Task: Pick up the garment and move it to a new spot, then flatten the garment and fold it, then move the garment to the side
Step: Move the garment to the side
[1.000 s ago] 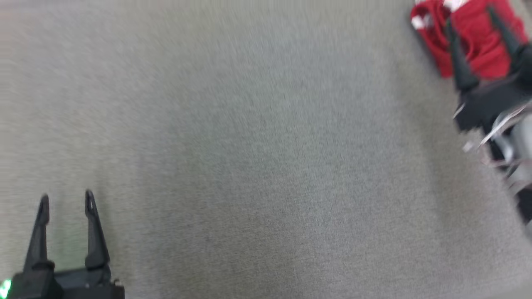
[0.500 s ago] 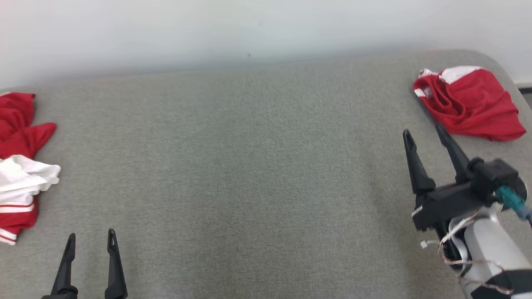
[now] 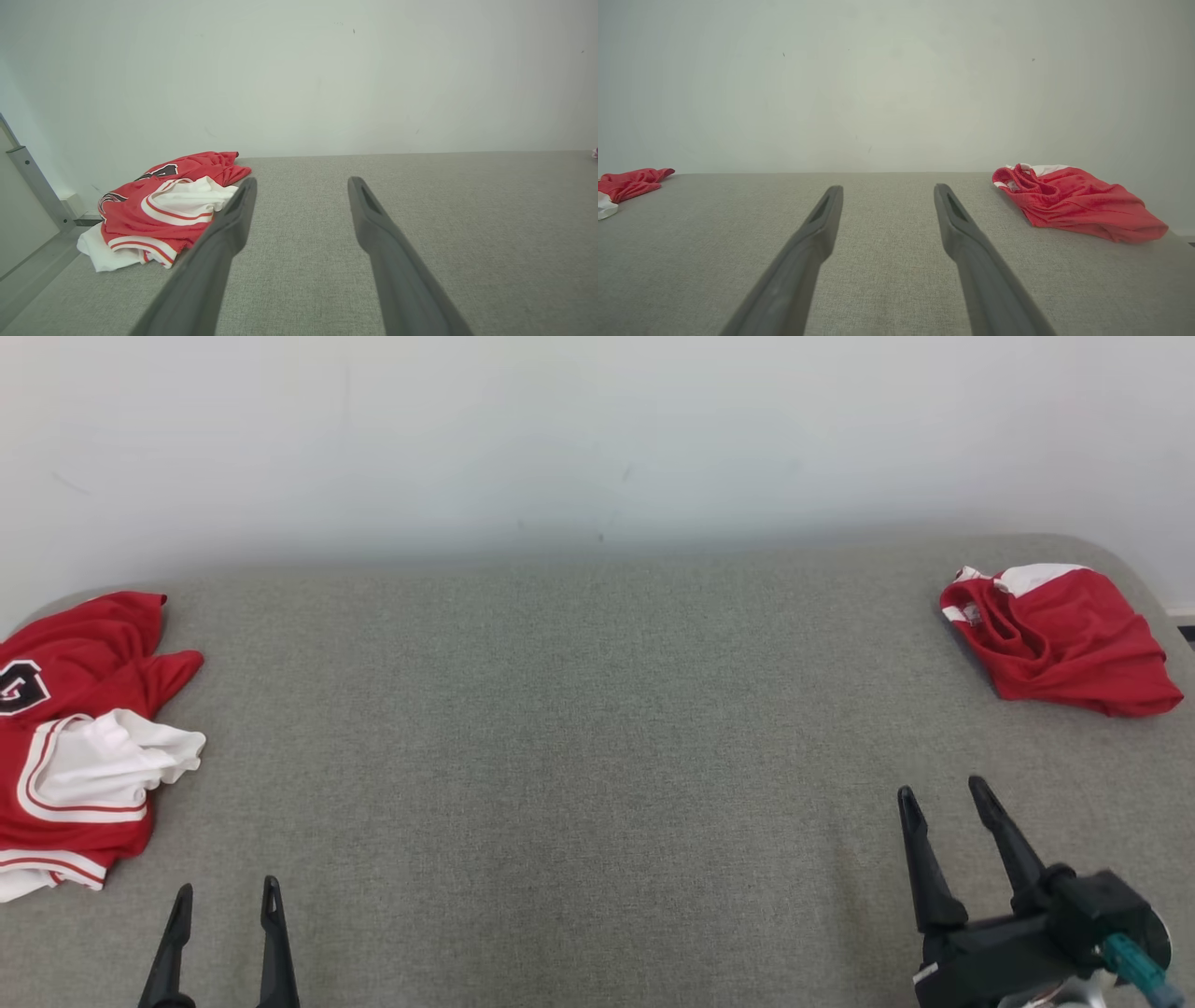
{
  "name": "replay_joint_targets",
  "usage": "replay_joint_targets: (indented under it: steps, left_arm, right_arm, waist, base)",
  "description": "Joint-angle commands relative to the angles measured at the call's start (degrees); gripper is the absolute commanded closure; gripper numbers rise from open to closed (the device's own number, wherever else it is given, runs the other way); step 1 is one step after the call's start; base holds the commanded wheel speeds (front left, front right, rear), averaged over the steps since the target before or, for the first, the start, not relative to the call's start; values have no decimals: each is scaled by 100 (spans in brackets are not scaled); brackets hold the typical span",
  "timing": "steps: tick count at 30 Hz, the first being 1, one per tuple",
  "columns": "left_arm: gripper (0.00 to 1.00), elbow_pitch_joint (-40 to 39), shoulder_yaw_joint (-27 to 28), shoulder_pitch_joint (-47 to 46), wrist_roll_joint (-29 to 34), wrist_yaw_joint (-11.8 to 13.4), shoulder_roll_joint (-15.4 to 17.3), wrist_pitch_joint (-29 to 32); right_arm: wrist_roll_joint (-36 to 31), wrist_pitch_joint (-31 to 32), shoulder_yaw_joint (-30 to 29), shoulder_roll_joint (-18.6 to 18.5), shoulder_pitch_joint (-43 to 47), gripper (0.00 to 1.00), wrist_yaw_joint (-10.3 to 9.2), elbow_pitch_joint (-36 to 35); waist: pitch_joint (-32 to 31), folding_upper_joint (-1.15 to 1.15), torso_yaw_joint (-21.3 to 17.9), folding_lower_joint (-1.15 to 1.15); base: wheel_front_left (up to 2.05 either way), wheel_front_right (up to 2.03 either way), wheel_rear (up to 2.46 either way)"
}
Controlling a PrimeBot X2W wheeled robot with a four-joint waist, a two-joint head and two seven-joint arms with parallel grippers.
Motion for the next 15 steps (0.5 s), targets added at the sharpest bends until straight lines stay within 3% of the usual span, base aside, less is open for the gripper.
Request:
replay_joint_targets:
  steps: [1, 15]
  left_arm:
    - [0, 17, -3, 65, 28, -24, -14, -16]
    - [0, 199, -111, 117, 145, -55, 9, -16]
  right_arm:
    - [-7, -23, -23, 94, 89, 0, -15, -45]
    - [-214, -24, -333, 634, 778, 0, -15, -318]
  waist:
    - [-35, 1, 7, 1]
    - [-132, 1, 39, 1]
  base:
    - [0, 0, 0]
    - [0, 0, 0]
